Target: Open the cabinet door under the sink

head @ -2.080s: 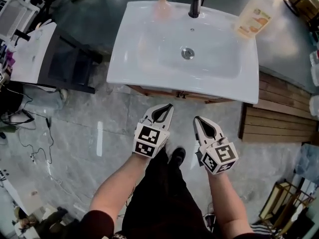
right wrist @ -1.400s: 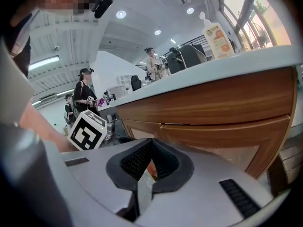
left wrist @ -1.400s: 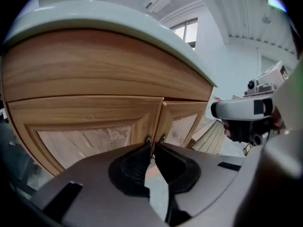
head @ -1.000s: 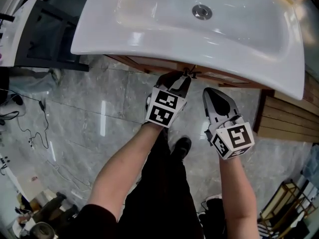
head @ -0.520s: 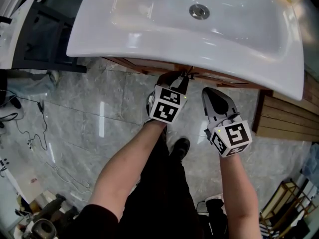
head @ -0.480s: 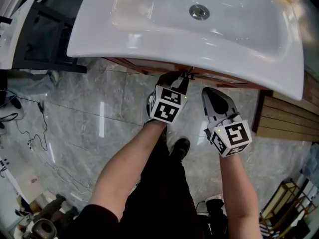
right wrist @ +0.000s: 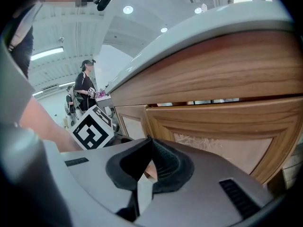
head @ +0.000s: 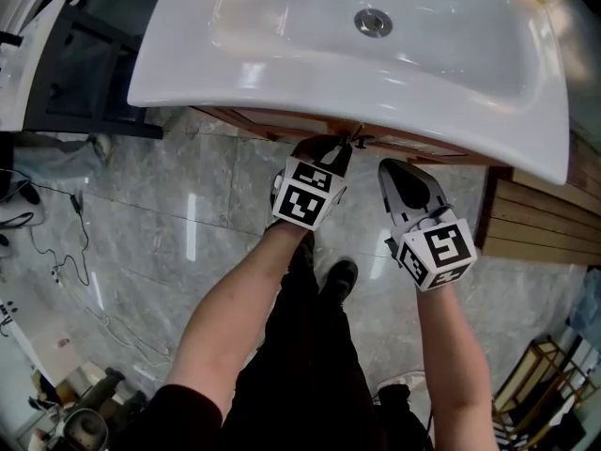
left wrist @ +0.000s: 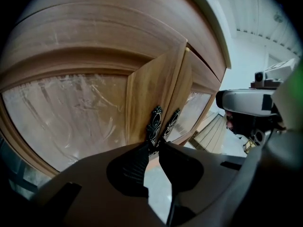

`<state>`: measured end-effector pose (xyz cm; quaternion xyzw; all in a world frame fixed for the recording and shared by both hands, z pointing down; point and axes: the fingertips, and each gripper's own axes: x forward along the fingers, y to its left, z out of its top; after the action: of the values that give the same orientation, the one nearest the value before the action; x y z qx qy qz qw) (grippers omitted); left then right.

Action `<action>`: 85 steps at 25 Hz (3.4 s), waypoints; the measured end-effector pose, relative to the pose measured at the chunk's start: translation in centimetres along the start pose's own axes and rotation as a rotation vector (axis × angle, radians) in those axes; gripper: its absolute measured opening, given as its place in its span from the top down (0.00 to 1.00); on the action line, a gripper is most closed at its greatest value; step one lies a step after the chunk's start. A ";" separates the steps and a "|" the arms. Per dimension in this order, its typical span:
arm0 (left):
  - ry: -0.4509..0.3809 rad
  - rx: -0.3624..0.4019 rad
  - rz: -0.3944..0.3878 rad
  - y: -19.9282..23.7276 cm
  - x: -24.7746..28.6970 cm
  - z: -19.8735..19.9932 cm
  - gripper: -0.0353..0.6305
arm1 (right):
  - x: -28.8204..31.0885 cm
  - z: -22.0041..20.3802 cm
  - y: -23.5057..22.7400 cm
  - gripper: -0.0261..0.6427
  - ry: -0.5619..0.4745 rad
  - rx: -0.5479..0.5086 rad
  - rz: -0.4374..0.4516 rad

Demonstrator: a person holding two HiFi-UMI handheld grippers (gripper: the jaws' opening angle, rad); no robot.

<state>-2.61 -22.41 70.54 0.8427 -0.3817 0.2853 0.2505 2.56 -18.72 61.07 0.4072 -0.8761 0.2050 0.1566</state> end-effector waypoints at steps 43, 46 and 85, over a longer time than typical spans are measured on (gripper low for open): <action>-0.002 0.016 -0.034 -0.9 -0.2 -2.4 0.82 | 3.0 -0.1 1.4 0.79 0.030 -0.081 0.130; -0.007 0.019 -0.043 -1.0 -0.4 -2.5 0.82 | 3.8 0.3 2.0 0.76 0.031 -0.092 0.147; 0.023 0.075 -0.078 -0.4 -13.6 -14.3 0.80 | 1.7 -4.5 19.8 0.80 0.124 -0.201 0.465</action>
<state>-13.84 -6.18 71.50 0.8623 -0.3349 0.2992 0.2342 -13.43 -6.07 61.18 0.1638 -0.9509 0.1719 0.1984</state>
